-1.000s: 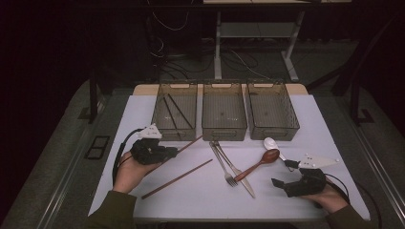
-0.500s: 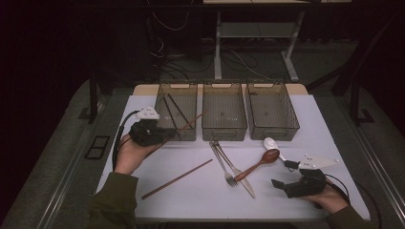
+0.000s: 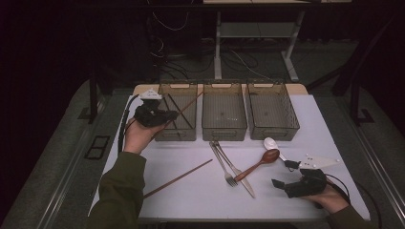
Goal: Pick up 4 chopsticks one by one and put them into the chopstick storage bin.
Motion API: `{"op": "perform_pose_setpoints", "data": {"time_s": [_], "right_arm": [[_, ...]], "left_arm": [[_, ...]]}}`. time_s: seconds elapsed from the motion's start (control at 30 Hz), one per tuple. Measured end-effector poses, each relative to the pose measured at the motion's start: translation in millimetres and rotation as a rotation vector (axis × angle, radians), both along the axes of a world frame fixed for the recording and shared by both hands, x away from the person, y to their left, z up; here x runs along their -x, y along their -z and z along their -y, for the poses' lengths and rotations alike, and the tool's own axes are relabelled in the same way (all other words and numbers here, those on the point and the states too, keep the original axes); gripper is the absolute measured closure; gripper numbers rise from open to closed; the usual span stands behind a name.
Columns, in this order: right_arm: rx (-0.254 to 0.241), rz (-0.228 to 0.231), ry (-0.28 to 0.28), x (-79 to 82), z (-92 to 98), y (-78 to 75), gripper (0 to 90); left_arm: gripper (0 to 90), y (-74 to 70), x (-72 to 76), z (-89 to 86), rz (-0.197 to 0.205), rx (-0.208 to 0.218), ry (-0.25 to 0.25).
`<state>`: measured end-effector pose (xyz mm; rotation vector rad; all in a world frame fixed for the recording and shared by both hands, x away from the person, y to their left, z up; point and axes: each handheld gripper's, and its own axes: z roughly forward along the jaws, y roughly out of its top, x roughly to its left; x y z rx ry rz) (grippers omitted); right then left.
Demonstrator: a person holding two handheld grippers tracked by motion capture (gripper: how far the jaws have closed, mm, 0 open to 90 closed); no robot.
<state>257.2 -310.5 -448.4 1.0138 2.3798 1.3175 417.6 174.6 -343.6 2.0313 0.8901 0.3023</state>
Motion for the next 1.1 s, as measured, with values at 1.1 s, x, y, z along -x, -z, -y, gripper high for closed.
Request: {"op": "perform_pose_setpoints", "data": {"time_s": [1.1], "right_arm": [[-0.002, -0.003, -0.004, 0.4, 1.8, 0.5, 9.8]], "left_arm": [[83.5, 40.2, -88.8, -2.4, -0.131, -0.085, -0.221]]}}
